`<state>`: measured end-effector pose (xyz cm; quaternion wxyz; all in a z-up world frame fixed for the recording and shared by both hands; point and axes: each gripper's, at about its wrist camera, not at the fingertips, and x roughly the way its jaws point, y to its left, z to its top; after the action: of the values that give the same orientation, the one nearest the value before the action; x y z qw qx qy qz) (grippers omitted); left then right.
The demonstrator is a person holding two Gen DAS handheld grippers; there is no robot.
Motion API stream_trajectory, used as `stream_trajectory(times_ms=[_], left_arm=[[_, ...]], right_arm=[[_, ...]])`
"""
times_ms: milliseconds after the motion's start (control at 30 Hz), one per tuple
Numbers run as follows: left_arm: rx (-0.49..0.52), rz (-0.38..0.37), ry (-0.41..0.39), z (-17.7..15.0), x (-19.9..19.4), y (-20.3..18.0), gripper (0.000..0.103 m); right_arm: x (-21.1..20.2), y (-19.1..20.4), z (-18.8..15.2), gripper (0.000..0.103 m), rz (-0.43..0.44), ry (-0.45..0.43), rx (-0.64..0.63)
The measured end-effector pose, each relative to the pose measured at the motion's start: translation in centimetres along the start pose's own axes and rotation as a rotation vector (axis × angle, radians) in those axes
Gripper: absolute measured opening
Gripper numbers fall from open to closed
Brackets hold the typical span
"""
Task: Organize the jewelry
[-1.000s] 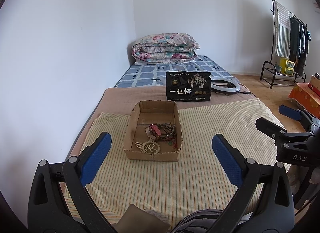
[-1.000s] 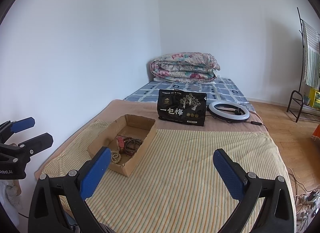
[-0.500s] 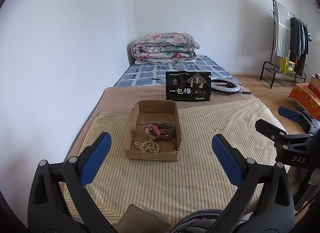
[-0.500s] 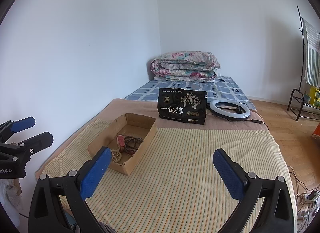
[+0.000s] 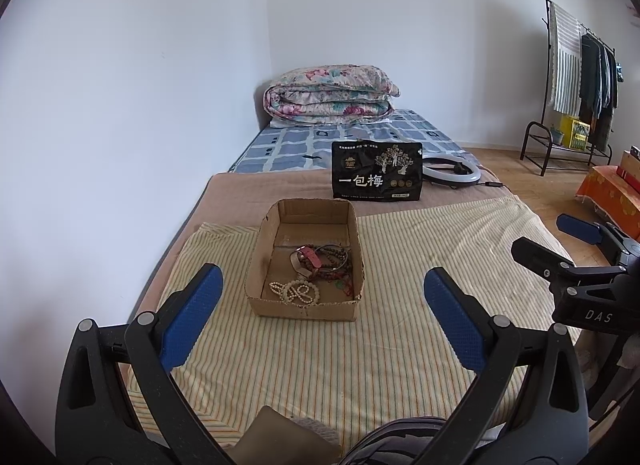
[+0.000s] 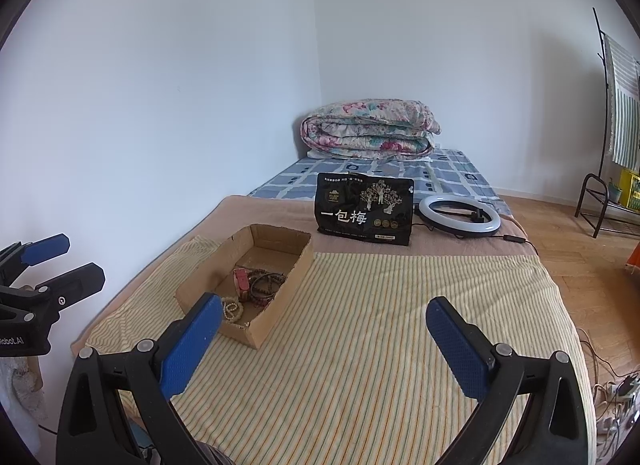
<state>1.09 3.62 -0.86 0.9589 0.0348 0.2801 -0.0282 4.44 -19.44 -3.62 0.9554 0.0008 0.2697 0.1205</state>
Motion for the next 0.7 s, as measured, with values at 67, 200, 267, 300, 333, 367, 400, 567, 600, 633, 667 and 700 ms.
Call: stream_trajectory(times_ms=[67, 200, 267, 300, 333, 367, 400, 567, 600, 633, 667, 700], left_arm=[[0.000, 0.000, 0.000, -0.02, 0.03, 0.01, 0.102], [-0.001, 0.001, 0.000, 0.00, 0.02, 0.03, 0.102], [-0.001, 0.000, 0.000, 0.00, 0.05, 0.04, 0.102], [-0.001, 0.001, 0.001, 0.00, 0.03, 0.04, 0.102], [-0.001, 0.002, 0.001, -0.10, 0.09, 0.09, 0.102], [-0.001, 0.003, 0.001, -0.15, 0.09, 0.10, 0.102], [-0.001, 0.003, 0.001, -0.23, 0.17, 0.14, 0.102], [-0.003, 0.001, 0.001, -0.20, 0.20, 0.16, 0.102], [-0.005, -0.001, 0.001, -0.29, 0.25, 0.23, 0.102], [-0.007, -0.002, 0.000, -0.43, 0.33, 0.32, 0.102], [-0.007, -0.001, -0.003, -0.55, 0.33, 0.39, 0.102], [-0.007, 0.003, -0.007, -0.65, 0.32, 0.44, 0.102]], right_arm=[[-0.01, 0.02, -0.04, 0.103, -0.001, 0.002, 0.001], [0.15, 0.01, -0.10, 0.103, -0.002, 0.004, 0.001], [0.24, 0.01, -0.17, 0.103, -0.002, 0.006, 0.002], [0.25, -0.01, -0.18, 0.103, -0.002, 0.006, 0.003], [0.24, 0.00, -0.17, 0.103, -0.002, 0.006, 0.003], [0.24, -0.02, -0.18, 0.103, -0.002, 0.006, 0.003], [0.27, -0.04, -0.20, 0.103, -0.002, 0.007, 0.004], [0.36, -0.15, -0.36, 0.103, -0.002, 0.009, 0.006], [0.37, -0.16, -0.37, 0.103, -0.002, 0.010, 0.006], [0.37, -0.18, -0.39, 0.103, -0.003, 0.009, 0.006], [0.36, -0.17, -0.36, 0.103, -0.004, 0.009, 0.007], [0.37, -0.25, -0.41, 0.103, -0.004, 0.009, 0.010]])
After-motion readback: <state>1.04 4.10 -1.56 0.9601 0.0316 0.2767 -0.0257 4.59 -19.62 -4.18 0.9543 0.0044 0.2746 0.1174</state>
